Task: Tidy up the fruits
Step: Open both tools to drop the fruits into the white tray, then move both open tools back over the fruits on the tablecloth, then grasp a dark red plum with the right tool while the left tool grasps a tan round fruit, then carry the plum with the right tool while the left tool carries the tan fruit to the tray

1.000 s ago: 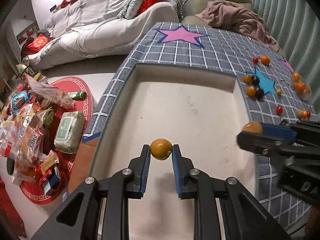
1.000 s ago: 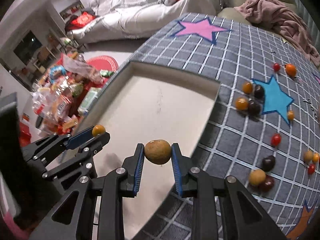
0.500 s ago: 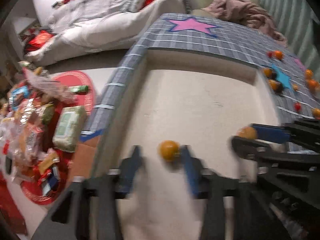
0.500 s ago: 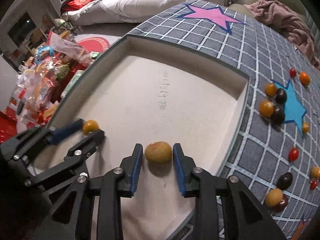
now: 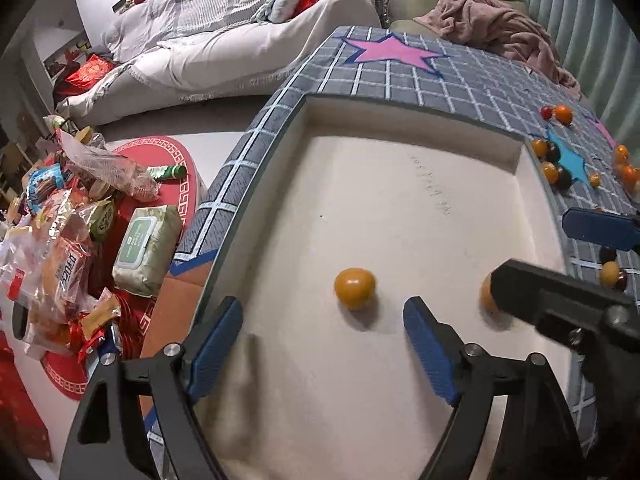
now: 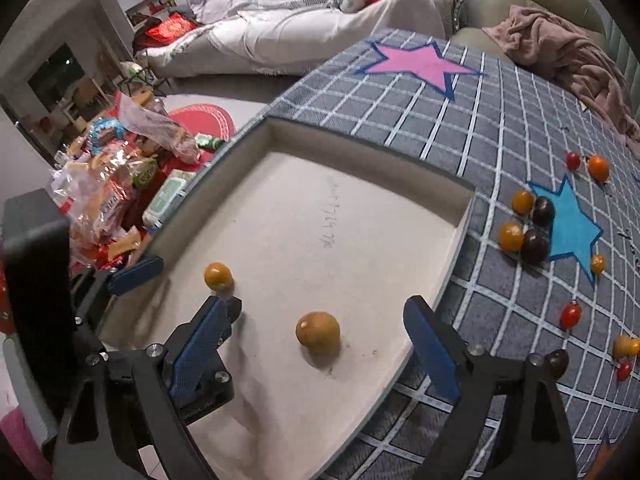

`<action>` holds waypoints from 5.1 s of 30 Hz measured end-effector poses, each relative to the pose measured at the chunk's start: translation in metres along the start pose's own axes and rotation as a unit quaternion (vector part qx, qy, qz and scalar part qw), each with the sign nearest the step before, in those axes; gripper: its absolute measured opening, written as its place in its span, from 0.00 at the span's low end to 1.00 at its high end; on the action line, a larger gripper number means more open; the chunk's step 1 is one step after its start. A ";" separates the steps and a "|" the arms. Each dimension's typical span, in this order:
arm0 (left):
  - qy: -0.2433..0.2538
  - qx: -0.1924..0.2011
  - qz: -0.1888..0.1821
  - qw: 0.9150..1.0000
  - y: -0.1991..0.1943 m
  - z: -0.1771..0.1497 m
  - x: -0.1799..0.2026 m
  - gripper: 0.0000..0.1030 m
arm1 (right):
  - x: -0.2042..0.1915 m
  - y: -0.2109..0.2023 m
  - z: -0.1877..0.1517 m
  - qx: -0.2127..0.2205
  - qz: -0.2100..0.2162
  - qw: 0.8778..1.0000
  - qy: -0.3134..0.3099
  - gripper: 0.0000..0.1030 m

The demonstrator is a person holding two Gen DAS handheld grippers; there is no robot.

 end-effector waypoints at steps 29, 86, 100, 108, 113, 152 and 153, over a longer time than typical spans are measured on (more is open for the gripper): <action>0.140 0.023 -0.079 0.987 -0.102 -0.021 0.189 0.81 | 0.199 -0.145 -0.143 0.049 -0.080 0.976 0.195 1.00; 0.182 0.051 -0.083 0.978 -0.054 -0.006 0.250 0.64 | 0.190 -0.094 -0.113 0.072 -0.009 0.991 0.108 0.33; 0.195 0.067 -0.113 0.972 -0.060 -0.011 0.256 0.28 | 0.185 -0.070 -0.103 0.038 0.043 0.991 0.121 0.28; 0.151 0.055 -0.135 0.978 -0.058 -0.005 0.240 0.28 | 0.197 -0.089 -0.112 0.065 0.041 0.986 0.149 0.28; 0.137 0.057 -0.138 0.979 -0.063 -0.003 0.228 0.28 | 0.201 -0.098 -0.113 0.071 0.037 0.985 0.156 0.28; -0.010 0.072 -0.040 0.997 -0.067 0.061 0.018 0.28 | 0.037 -0.068 0.019 0.050 0.058 0.997 0.025 0.28; -0.011 0.067 -0.037 0.997 -0.058 0.064 0.017 0.28 | 0.035 -0.061 0.023 0.047 0.055 0.997 0.025 0.28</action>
Point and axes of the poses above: each gripper's, at about its wrist camera, not at the fingertips, and y roughly the way its jaws point, x to its right, z to its top, the point moved 3 cm from there along y, roughly the way its jaws point, and after that the axes turned 10 degrees about z, right-handed, at the moved point
